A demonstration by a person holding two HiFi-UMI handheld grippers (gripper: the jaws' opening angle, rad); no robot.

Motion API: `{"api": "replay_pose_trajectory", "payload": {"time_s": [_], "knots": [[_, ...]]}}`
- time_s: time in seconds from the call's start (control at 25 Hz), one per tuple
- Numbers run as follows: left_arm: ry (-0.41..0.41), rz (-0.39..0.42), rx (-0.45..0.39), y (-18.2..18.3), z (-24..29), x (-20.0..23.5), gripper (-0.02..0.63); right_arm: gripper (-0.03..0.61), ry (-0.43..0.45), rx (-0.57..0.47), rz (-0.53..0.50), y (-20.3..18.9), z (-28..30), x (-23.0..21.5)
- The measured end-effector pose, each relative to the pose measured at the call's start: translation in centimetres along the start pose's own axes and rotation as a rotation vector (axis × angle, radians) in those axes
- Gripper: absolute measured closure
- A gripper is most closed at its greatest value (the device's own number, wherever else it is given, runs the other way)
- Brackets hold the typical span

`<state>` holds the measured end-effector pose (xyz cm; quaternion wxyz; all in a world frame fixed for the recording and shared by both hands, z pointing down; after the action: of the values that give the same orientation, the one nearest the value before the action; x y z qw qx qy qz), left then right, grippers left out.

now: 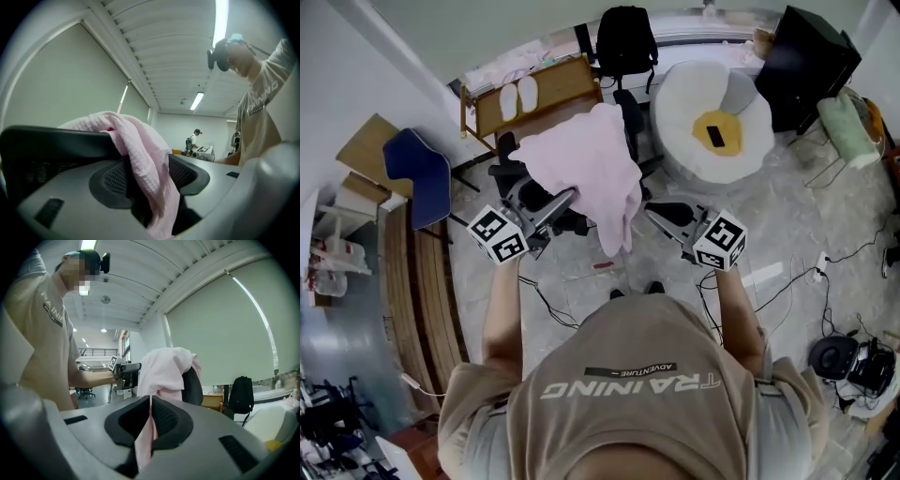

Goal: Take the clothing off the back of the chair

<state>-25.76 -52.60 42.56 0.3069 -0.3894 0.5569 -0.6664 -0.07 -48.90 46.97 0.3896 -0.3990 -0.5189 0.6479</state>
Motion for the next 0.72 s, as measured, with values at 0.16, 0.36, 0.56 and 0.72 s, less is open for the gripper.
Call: {"api": "replay_pose_trajectory", "payload": {"time_s": [0.16,0.36,0.56,0.72], "knots": [[-0.037,0.023,0.094,0.6,1.0,-0.5,0.358,0.54,-0.01,0.006,0.014,-0.6,-0.7,0.0],[0.006,-0.01,0.146,1.0,1.5,-0.3,0.43,0.54,-0.016,0.008,0.024,-1.0,-1.1,0.2],[0.04,-0.023,0.159,1.0,1.8,-0.3,0.469,0.54,-0.013,0.014,0.026,-1.3,-1.2,0.2],[0.049,-0.069,0.139,1.4,1.8,-1.0,0.469,0.54,-0.011,0.015,0.029,-1.5,-1.4,0.3]]}}
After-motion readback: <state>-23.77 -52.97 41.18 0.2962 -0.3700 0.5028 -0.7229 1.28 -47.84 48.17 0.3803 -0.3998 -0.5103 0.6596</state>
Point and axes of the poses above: the fingertips, and each gripper's own axes: z forward along the fingers, x to its left, y out of its top, the point moved 6 cm from there along -z, backward along the fingers, and after that the axes turned 2 degrees about x, right-handed, at the moved point
